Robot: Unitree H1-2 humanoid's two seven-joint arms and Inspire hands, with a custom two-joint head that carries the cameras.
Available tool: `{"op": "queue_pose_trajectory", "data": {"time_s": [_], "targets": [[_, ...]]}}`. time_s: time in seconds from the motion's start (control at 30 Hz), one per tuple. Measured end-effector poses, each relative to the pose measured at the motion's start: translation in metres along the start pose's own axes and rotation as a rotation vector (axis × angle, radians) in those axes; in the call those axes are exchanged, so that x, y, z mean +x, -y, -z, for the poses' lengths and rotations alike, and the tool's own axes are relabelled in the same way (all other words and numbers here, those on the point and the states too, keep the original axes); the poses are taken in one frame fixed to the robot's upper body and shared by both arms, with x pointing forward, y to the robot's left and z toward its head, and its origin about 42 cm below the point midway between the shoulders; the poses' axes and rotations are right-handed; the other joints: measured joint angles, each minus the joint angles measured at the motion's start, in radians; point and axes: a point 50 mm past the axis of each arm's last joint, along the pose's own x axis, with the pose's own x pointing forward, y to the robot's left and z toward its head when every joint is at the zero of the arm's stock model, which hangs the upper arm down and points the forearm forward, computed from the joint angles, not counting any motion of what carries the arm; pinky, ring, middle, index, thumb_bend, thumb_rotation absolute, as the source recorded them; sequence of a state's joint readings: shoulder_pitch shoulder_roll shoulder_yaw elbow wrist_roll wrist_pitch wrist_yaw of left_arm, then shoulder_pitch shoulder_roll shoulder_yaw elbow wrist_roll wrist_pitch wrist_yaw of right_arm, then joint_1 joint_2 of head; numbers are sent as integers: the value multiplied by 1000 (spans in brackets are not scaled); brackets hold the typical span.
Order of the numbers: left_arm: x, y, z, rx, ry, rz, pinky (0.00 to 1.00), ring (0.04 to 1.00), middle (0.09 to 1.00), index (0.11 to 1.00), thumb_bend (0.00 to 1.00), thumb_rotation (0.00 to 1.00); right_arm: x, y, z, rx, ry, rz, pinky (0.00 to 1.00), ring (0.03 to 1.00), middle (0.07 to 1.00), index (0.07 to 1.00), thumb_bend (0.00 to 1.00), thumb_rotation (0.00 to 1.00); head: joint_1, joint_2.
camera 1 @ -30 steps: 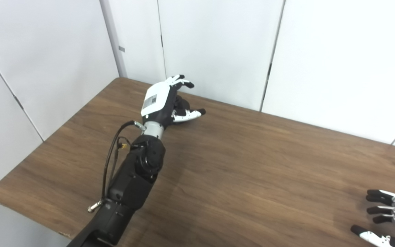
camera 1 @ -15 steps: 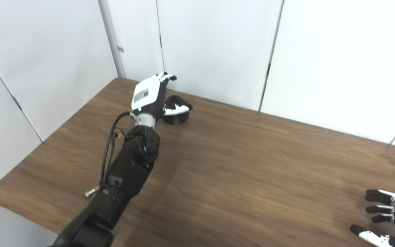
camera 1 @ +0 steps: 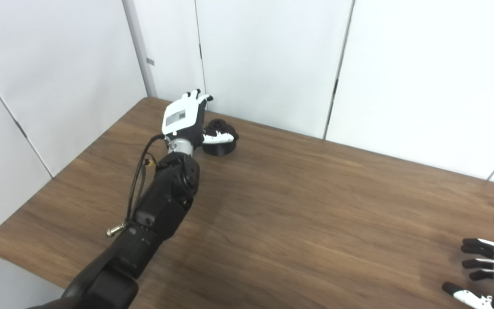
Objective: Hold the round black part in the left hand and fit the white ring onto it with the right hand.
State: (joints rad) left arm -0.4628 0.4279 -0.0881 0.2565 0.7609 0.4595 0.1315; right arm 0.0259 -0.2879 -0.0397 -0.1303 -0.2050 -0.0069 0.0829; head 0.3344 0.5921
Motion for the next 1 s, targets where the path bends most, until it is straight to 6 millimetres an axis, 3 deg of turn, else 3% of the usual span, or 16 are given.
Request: {"op": "queue_pose_trajectory", "data": {"time_s": [0.53, 1.0], "targets": [[16, 10, 5, 90, -31, 62, 846, 1000, 1000, 820, 1000, 480, -1, 3, -3, -7, 5, -4, 518, 610, 695, 679, 681, 0, -21, 3], [26, 20, 7, 125, -60, 97, 916, 1000, 1000, 837, 1000, 478, -6, 6, -4, -12, -1, 7, 531, 611, 688, 680, 682, 0, -35, 9]]}}
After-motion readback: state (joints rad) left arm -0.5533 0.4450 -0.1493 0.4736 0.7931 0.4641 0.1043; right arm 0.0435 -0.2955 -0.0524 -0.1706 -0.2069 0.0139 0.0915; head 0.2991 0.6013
